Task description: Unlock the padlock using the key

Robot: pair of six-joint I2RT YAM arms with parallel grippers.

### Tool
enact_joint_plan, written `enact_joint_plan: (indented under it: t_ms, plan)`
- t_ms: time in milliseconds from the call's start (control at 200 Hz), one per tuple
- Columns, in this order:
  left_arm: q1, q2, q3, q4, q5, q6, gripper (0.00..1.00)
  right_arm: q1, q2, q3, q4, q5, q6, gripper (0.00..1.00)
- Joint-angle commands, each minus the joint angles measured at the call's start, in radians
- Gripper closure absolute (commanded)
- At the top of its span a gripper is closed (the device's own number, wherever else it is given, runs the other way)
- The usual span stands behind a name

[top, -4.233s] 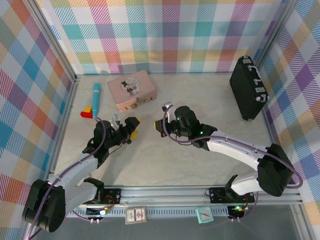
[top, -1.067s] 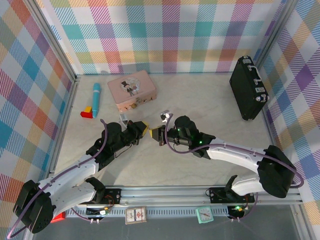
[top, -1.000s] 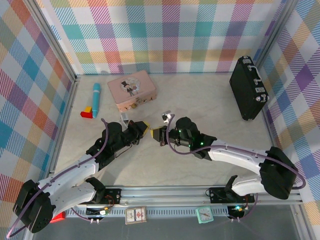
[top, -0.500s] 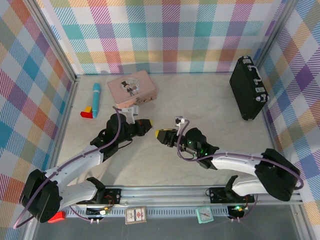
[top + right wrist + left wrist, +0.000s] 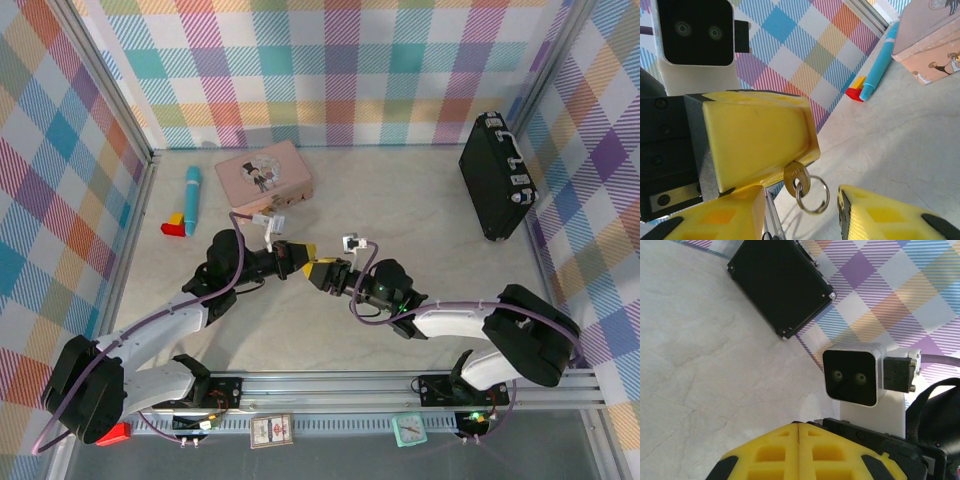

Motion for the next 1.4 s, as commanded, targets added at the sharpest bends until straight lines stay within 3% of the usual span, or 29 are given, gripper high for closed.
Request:
enact_joint_plan:
  t_ms: [0, 330, 610, 910, 1215, 1395]
  plan:
    - [0.02, -0.022, -0.021, 0.051, 0.056, -0.001, 1.0, -0.022, -0.054, 0.002, 0.043, -0.008, -0.016, 0.59]
    - [0.058, -0.021, -0.044, 0.113, 0.085, -0.051, 1.0, -0.092, -0.176, 0.023, -0.122, -0.121, -0.104, 0.6]
    - [0.062, 0.007, -0.057, 0.213, 0.133, -0.109, 1.0, -0.095, -0.076, 0.052, -0.013, -0.207, -0.058, 0.64]
    - [0.122, 0.061, -0.103, 0.432, 0.194, -0.248, 1.0, -0.101, -0.056, 0.067, 0.015, -0.252, -0.043, 0.66]
    - [0.137, 0.105, -0.109, 0.511, 0.221, -0.292, 1.0, -0.102, -0.036, 0.085, 0.016, -0.268, -0.049, 0.69]
    - [0.136, 0.109, -0.107, 0.517, 0.229, -0.291, 1.0, -0.101, -0.05, 0.083, -0.035, -0.179, -0.053, 0.66]
